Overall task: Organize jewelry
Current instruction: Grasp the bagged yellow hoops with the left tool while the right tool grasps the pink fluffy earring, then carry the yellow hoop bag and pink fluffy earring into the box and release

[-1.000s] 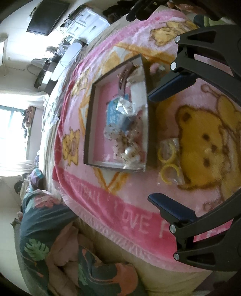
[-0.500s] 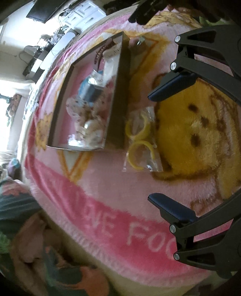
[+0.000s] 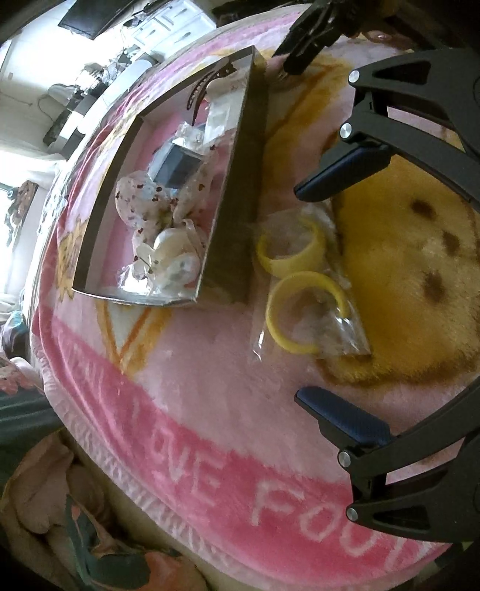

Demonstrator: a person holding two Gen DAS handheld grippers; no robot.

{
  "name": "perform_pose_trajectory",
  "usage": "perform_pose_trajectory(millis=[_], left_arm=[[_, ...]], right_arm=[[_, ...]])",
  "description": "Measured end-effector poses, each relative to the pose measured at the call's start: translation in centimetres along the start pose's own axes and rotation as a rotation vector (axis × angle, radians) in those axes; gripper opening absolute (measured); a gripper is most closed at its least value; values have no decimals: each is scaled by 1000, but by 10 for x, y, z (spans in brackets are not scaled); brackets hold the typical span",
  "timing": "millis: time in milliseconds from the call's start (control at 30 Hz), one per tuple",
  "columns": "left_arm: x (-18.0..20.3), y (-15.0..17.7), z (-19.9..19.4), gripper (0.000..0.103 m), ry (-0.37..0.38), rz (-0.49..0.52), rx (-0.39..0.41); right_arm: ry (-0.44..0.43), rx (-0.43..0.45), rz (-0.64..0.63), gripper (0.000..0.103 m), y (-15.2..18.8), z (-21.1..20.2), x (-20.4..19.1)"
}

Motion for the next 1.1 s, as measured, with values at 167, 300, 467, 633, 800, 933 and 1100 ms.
perform_pose_trajectory(millis=[167, 300, 467, 633, 800, 933, 1100], left_arm=[[8, -1, 6, 93, -37, 27, 5], [11, 1, 5, 81, -59, 44, 16], [9, 2, 0, 76, -43, 40, 21], [7, 7, -8, 75, -3, 27, 14], [8, 14, -26, 75, 35, 29, 19], [15, 10, -47, 75, 59, 47, 57], [25, -7, -67, 75, 69, 72, 112]], right_arm=[[-13, -21, -47, 39, 3, 9, -12], [-41, -17, -70, 37, 7, 3, -21], [-103, -19, -60, 37, 11, -7, -35], [-149, -2, -89, 37, 10, -22, -55], [-194, 25, -114, 37, 7, -40, -73], [-212, 61, -131, 37, 1, -56, -82], [-208, 117, -139, 37, -14, -75, -83]])
Point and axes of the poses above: each gripper's, at about its wrist camera, not at the fingertips, and z roughly the way its jaws point, x to its right, y to its underside, the point moved 4 cm from there along z, roughly the way its jaws point, and after that the axes turned 2 degrees about -x, right-handed, at the moved point
